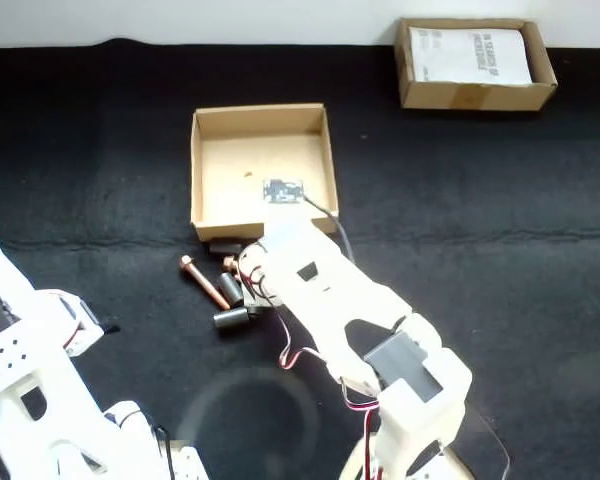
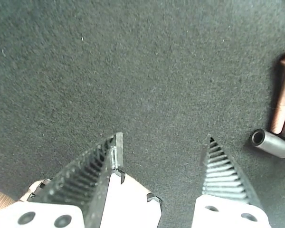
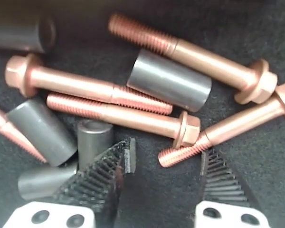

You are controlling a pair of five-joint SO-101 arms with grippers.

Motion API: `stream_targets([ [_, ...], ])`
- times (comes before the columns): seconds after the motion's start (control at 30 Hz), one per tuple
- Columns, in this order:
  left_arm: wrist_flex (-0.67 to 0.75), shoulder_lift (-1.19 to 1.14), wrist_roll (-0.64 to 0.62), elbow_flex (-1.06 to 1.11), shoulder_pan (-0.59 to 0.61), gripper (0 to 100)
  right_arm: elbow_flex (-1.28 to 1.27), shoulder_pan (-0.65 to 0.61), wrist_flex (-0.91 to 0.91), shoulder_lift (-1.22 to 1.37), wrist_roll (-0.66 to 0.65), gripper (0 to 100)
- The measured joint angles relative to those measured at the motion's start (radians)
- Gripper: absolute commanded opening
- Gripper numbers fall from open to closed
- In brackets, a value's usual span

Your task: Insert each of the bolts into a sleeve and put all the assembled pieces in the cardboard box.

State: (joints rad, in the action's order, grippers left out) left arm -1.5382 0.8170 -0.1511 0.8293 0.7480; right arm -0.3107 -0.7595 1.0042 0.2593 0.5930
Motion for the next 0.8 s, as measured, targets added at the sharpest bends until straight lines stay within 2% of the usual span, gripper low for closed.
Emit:
stream_targets([
  [0.23, 0.0, 0.0, 0.0, 0.0, 0.0, 27, 0.049, 0.0, -0.002, 0.003, 0.052, 20.2],
  [0.53, 0.0, 0.0, 0.0, 0.0, 0.0, 27, 0.327, -0.087, 0.112, 0.003, 0.057, 20.2],
  [0.8, 0.0, 0.0, 0.0, 0.0, 0.0, 27, 0.344, -0.121, 0.164, 0.003, 0.057, 20.2],
])
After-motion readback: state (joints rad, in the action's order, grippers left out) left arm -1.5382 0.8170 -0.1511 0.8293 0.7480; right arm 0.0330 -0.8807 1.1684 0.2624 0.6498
